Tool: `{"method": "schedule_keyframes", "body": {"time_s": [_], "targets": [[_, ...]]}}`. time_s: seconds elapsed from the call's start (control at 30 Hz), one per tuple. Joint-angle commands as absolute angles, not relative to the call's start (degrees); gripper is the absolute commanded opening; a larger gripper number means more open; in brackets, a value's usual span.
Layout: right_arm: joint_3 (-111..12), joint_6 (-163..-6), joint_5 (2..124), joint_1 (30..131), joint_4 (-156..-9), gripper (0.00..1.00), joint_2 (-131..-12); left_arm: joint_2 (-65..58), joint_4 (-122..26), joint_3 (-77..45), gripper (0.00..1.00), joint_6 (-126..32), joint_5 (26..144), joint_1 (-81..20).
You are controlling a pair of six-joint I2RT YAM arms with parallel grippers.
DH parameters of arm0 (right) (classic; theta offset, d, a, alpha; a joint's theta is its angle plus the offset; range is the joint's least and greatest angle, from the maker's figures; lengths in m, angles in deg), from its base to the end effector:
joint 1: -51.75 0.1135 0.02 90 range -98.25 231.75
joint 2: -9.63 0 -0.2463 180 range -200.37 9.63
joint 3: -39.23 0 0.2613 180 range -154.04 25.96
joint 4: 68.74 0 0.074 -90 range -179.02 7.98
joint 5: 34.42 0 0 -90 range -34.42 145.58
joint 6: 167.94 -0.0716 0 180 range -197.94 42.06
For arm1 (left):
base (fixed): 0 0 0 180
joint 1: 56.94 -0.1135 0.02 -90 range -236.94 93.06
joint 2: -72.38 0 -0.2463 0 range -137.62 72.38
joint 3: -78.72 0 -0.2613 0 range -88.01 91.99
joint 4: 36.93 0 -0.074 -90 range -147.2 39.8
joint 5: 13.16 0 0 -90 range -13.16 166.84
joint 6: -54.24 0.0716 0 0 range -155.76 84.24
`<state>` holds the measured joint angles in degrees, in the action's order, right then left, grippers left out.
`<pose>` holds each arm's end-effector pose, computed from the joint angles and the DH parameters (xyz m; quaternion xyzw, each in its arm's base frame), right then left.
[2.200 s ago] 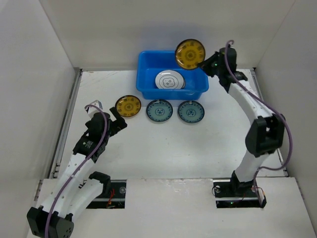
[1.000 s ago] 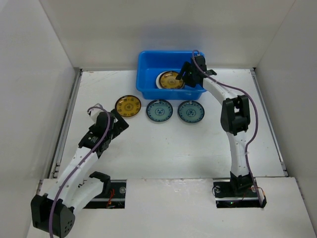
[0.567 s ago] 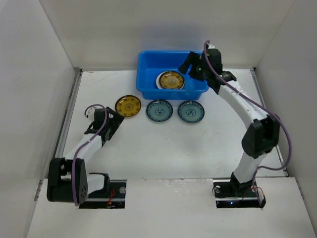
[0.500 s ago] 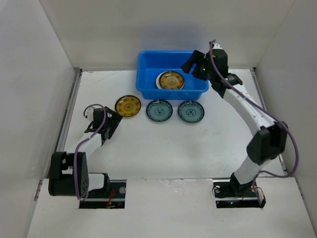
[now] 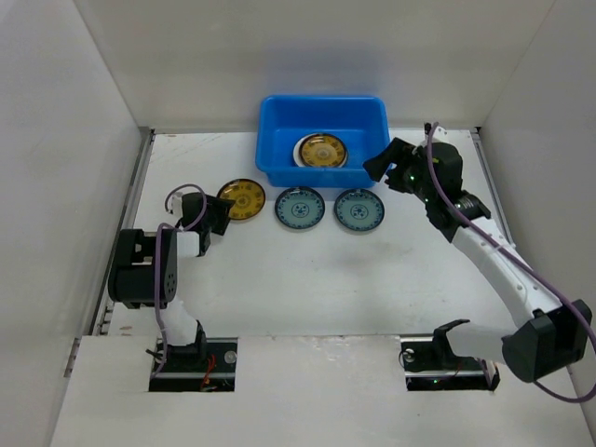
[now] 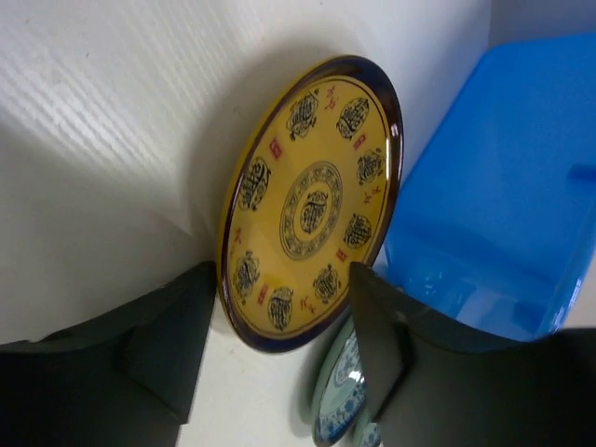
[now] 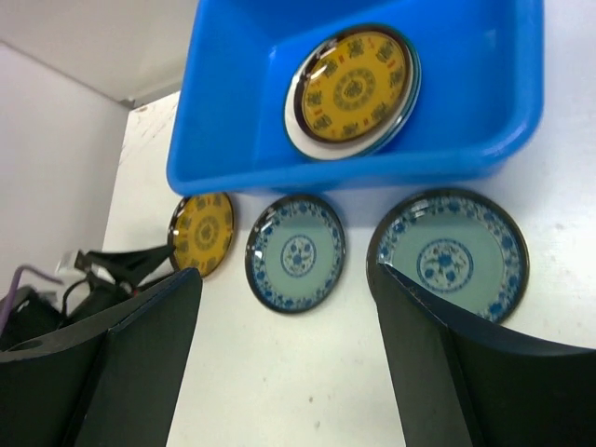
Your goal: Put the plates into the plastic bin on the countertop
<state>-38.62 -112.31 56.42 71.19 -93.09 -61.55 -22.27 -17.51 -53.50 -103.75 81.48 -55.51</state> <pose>0.3191 0.1137 0.3328 0.1006 0.8011 0.2723 0.5235 0.3474 -0.0145 0.1013 -0.4510 0.7255 -0.3238 0.4067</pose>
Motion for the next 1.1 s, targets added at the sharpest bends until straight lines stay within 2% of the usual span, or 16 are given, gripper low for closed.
{"method": "schedule_keyframes", "body": {"time_s": [0.0, 0.17, 0.27, 0.5, 0.7, 0.9, 1.07], "targets": [[-35.3, -113.0, 56.5, 70.0, -89.8, 0.81, -56.2, -26.9, -17.6, -53.1, 0.48, -106.4, 80.9, -55.4], [-30.8, -113.5, 57.6, 68.0, -90.1, 0.81, -51.9, -29.4, -17.1, -53.4, 0.11, -108.7, 79.7, -56.1], [-29.2, -113.5, 57.6, 67.3, -90.2, 0.81, -50.6, -28.8, -17.5, -53.4, 0.01, -108.7, 79.1, -57.2], [-27.7, -114.3, 57.7, 66.8, -90.0, 0.8, -49.7, -17.4, -24.3, -50.3, 0.0, -105.5, 77.9, -63.0], [-26.3, -114.9, 57.4, 66.6, -89.8, 0.8, -48.5, -11.4, -35.2, -35.7, 0.0, -94.6, 79.3, -67.0], [-23.8, -115.4, 57.7, 63.8, -90.5, 0.8, -44.8, -14.8, -43.1, -14.6, 0.0, -86.1, 86.2, -62.6], [-21.3, -115.1, 58.0, 61.1, -92.2, 0.8, -40.3, -22.5, -45.2, -1.9, 0.01, -81.6, 91.9, -53.7]]}}
